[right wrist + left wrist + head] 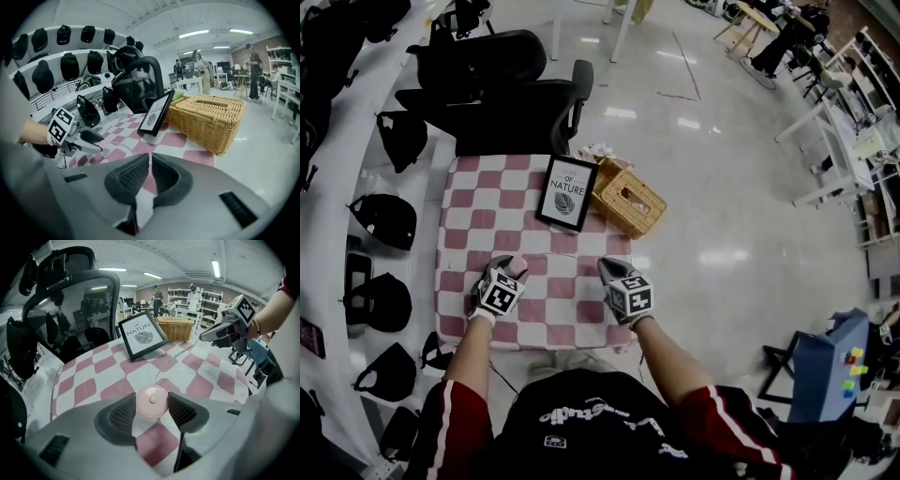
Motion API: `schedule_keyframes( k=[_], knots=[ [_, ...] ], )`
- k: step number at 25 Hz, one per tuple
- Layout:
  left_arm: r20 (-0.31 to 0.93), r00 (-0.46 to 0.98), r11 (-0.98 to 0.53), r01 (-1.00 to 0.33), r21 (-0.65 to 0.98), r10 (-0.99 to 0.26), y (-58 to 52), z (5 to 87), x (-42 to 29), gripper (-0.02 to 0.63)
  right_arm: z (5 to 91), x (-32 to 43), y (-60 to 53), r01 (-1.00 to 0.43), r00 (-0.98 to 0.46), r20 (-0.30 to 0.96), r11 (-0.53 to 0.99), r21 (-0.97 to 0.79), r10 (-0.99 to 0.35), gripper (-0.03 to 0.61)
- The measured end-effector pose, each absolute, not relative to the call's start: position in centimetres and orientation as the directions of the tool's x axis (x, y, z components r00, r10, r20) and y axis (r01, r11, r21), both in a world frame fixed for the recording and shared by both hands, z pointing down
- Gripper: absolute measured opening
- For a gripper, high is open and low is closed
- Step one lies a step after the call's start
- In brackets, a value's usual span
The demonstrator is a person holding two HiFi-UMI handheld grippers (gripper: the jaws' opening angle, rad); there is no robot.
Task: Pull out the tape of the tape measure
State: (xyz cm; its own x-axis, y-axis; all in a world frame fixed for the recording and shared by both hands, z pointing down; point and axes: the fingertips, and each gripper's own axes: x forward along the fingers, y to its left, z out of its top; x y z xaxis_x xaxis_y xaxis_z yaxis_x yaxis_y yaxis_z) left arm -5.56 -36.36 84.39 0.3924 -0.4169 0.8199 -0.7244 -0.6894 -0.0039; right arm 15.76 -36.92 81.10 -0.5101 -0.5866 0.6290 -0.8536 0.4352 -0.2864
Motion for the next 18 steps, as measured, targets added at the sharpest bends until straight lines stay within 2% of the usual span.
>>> schedule_keyframes(
  k=[2,5,18],
  knots=[
    [0.82,0.388,-0.686,-0.728,-0.009,-0.421,-36.5,84.8,-5.5,0.215,81.1,15.9,-37.1,-0.856,-0.51,0.626,0.424,-0.296,-0.591,0.058],
    [0.827,0.376,-0.67,-0.743,0.0,-0.418,-36.3,85.8,-6.0,0.215,81.1,16.3,-36.5,-0.857,-0.51,0.626,0.415,-0.306,-0.59,0.08],
    [0.814,0.372,-0.614,-0.789,0.025,-0.445,-36.0,85.0,-7.7,0.227,78.9,16.2,-35.5,-0.852,-0.521,0.581,0.42,-0.312,-0.625,0.078]
  ],
)
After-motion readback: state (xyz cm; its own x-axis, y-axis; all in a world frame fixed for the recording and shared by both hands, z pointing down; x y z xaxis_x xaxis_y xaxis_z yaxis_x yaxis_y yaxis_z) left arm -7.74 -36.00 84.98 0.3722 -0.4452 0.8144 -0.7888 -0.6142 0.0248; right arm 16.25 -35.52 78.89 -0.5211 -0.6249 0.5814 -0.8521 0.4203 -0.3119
